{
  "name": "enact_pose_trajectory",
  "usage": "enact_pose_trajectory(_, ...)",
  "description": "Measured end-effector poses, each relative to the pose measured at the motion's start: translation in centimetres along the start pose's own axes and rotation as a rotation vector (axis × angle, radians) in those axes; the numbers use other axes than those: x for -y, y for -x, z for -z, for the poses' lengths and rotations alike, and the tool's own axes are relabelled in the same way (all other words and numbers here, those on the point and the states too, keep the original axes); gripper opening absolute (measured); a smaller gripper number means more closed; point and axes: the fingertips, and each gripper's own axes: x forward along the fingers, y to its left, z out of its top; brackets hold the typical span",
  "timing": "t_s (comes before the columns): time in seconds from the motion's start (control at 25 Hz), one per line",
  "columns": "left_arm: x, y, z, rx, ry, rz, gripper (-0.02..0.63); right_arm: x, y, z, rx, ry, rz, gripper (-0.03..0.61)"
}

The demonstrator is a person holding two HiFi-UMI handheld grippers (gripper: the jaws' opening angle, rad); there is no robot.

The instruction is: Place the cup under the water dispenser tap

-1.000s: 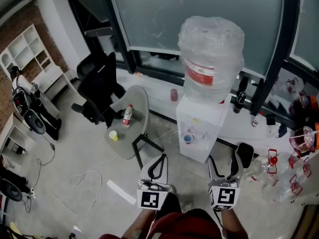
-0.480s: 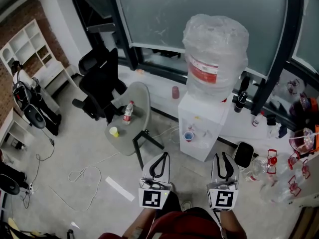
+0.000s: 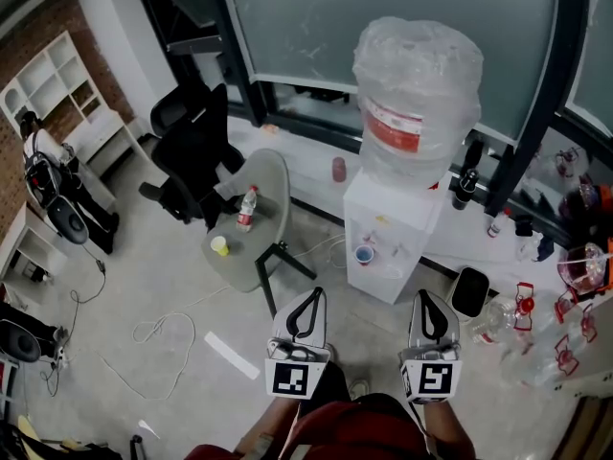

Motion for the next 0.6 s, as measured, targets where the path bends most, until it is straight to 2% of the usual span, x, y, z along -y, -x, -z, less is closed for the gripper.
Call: enact_pose_trajectory(0.6,0.11,-0.10,-0.05,0.007,0.002,-0.003,-0.003,0.66,0.28,0.53,-0.020,0.007,0.012,0.002)
